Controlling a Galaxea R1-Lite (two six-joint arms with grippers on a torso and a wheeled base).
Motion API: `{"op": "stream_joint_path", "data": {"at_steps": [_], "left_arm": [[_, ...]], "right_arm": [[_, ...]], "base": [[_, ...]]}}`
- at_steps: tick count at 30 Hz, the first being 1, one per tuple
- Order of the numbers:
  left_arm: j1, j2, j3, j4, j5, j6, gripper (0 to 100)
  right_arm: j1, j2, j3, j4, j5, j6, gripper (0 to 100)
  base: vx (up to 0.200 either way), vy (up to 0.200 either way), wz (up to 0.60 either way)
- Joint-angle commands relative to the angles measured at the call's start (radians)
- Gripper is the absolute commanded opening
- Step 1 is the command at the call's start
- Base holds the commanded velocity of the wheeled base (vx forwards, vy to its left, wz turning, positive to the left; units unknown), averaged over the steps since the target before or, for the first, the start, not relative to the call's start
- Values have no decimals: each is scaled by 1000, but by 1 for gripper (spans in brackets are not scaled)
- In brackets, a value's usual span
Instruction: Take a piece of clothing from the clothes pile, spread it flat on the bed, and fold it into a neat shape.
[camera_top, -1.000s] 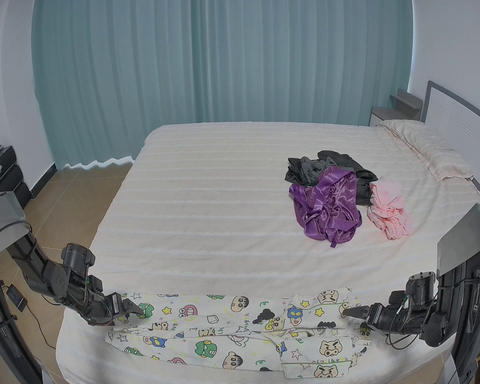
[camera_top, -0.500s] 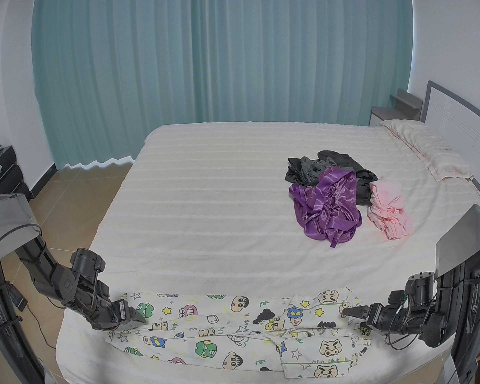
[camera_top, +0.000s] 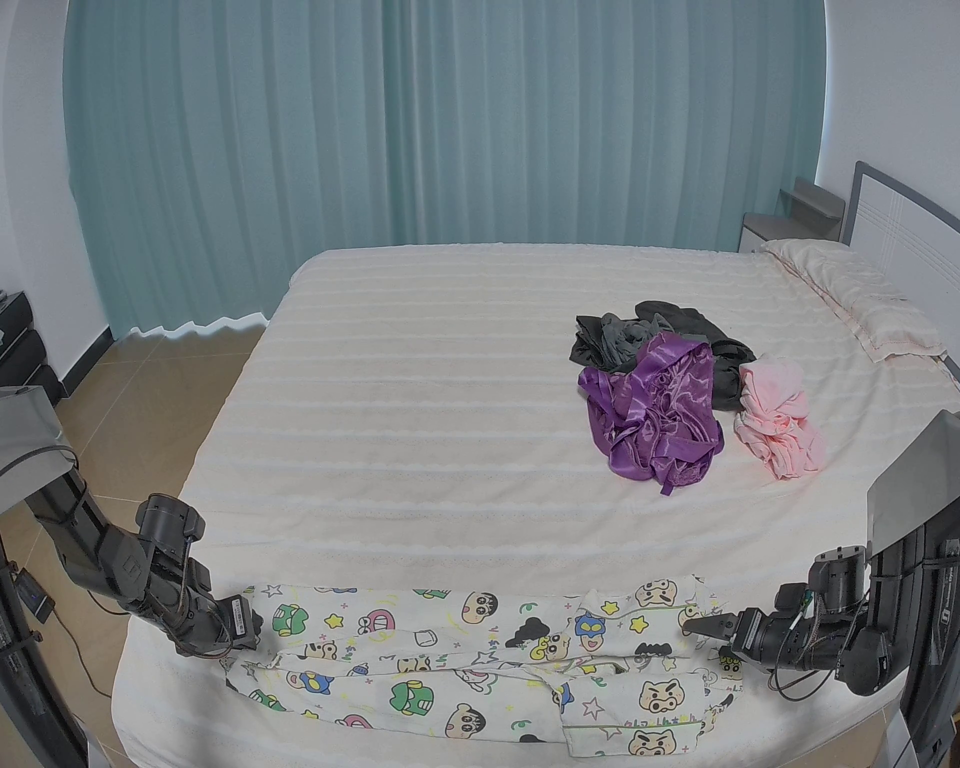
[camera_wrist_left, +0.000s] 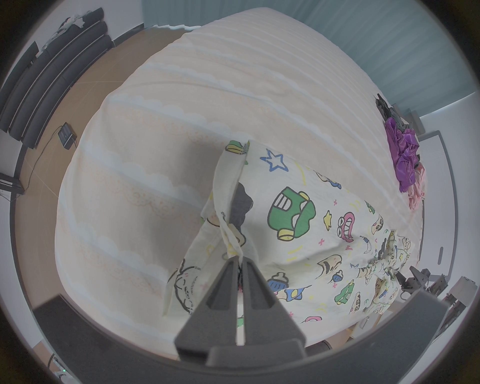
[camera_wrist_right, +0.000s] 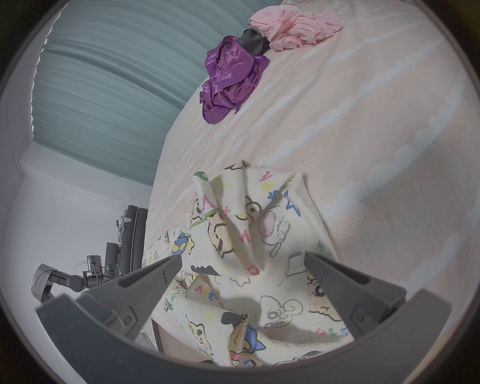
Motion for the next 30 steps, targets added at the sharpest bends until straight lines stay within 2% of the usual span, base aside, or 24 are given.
{"op": "stream_joint_path", "data": {"at_steps": [1,10,16,25,26,30], "left_arm": [[6,-10,0,0,2,0,0],[41,-61,20,2,1,11,0],[71,-59,32,94,2,167,0],[63,-33,25,91,2,176,0],[65,-33,25,91,2,176,100],[65,-36,25,94,2,176,100]], "right_arm": [[0,2,18,-1,1,0,100],[0,2,18,-1,-2,1,100],[0,2,18,-1,-7,1,100],[0,2,18,-1,-7,1,100],[0,3,18,-1,-7,1,100],[0,3,18,-1,-7,1,100]], "base": [[0,0,0],[0,0,0],[0,0,0],[0,0,0],[0,0,0],[0,0,0]]}}
